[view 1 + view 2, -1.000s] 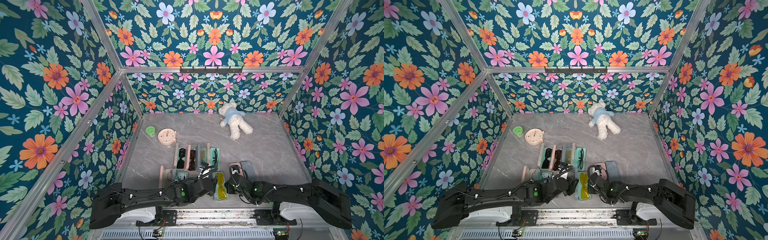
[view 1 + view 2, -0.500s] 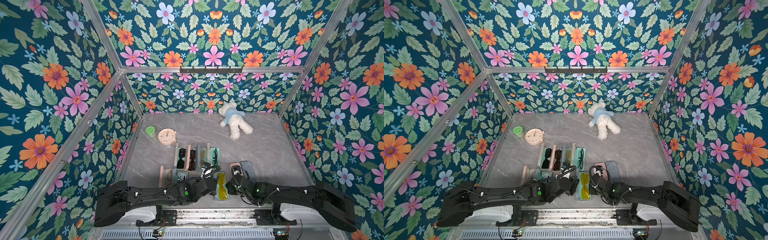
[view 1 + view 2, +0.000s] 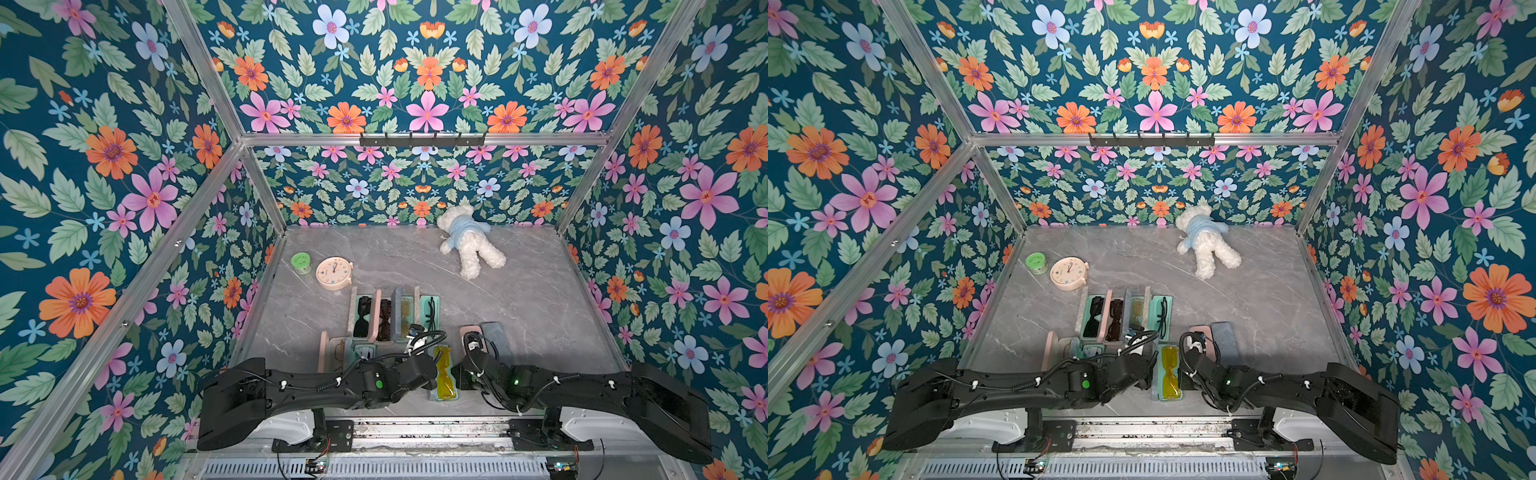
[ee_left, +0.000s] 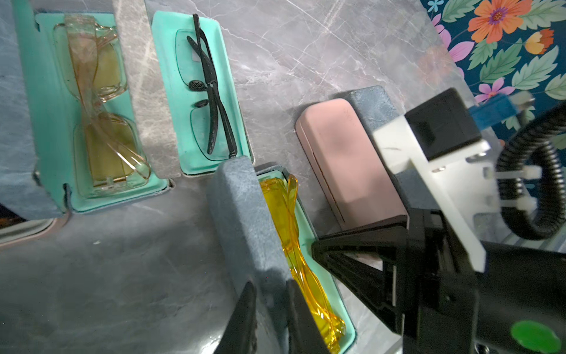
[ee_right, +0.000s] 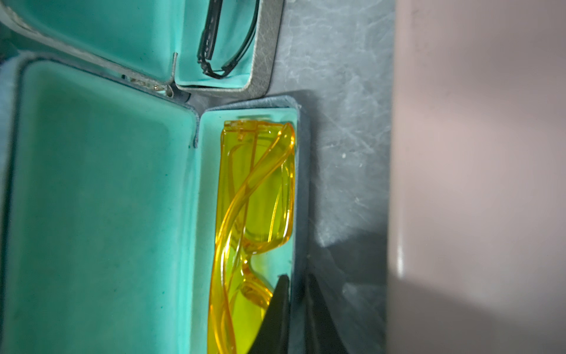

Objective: Close the glasses case
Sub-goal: Close the glasses case at the center of the board.

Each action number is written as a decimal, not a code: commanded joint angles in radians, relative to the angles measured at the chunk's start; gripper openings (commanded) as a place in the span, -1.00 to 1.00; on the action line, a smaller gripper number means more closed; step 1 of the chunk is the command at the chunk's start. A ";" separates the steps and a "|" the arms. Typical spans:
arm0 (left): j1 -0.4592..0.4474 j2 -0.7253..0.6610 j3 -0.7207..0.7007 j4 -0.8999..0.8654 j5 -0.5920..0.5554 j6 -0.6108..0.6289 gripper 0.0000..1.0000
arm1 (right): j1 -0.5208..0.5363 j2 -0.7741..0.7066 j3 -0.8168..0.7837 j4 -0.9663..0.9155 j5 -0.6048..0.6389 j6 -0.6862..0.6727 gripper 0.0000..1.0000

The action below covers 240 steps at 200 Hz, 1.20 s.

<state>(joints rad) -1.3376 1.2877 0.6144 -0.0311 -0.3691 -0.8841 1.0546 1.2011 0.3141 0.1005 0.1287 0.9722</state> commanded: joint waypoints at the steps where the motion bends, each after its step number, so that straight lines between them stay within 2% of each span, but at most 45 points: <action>1: 0.005 0.011 0.004 -0.010 -0.007 0.001 -0.59 | 0.001 -0.007 -0.007 -0.023 0.001 0.004 -0.74; 240: 0.012 0.130 0.040 0.062 0.052 0.026 -0.67 | 0.001 0.017 -0.014 0.001 -0.004 0.003 -0.75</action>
<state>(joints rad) -1.3285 1.4055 0.6537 0.0891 -0.3233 -0.8642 1.0546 1.2144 0.3054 0.1276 0.1295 0.9722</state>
